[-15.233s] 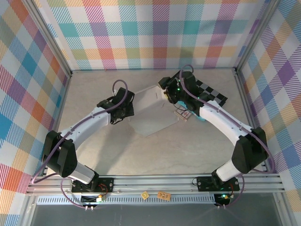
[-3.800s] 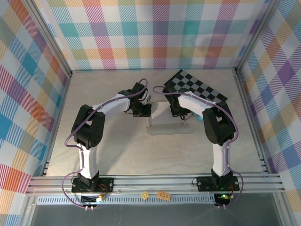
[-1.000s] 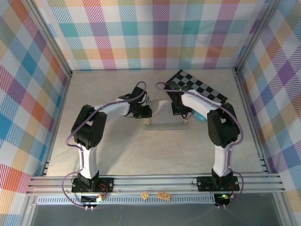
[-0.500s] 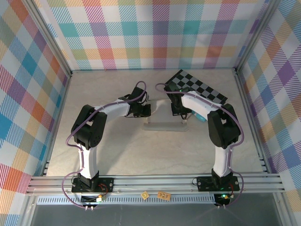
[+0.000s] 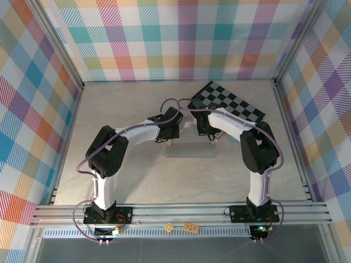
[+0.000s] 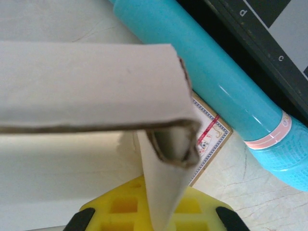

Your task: Fold the paper box

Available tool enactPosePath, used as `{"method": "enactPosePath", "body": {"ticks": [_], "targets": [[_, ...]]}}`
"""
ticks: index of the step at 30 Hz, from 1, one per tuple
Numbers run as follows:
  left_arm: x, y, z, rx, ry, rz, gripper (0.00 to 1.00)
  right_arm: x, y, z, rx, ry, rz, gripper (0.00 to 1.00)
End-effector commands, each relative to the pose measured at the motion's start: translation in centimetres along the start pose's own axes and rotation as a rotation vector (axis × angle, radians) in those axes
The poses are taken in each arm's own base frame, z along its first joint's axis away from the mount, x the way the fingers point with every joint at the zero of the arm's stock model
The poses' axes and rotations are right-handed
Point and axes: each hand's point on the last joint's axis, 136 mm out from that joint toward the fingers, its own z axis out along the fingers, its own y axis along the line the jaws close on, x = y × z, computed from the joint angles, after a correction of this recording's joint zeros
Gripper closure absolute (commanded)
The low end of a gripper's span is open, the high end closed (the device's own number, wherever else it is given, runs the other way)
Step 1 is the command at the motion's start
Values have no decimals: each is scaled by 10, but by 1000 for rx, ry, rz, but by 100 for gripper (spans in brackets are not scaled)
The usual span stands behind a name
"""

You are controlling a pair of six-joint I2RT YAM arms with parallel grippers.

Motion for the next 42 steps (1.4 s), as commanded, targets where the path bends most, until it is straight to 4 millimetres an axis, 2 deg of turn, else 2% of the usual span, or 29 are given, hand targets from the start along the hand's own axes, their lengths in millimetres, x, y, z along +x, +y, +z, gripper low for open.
{"method": "enactPosePath", "body": {"ticks": [1, 5, 12, 14, 19, 22, 33, 42], "targets": [[18, 50, 3, -223, 35, -43, 100, 8, -14, -5, 52, 13, -2, 100], [16, 44, 4, -188, 34, -42, 100, 7, -12, -5, 45, 10, -5, 100], [-7, 14, -19, -2, -18, -29, 55, 6, -11, -5, 39, 6, -11, 100], [-14, 8, -25, 54, -21, -34, 51, 6, -10, -5, 35, 5, -12, 100], [-22, -4, -29, 152, -23, -20, 52, 6, -9, -4, 35, 8, -19, 100], [-19, -13, -26, 215, 1, -6, 55, 6, -8, -4, 34, 10, -19, 100], [-9, 0, -9, 159, 58, 15, 67, 6, -8, -5, 27, 12, -19, 100], [-9, 5, 3, 113, 56, 23, 84, 6, -8, -7, 24, 10, -15, 100]]}}
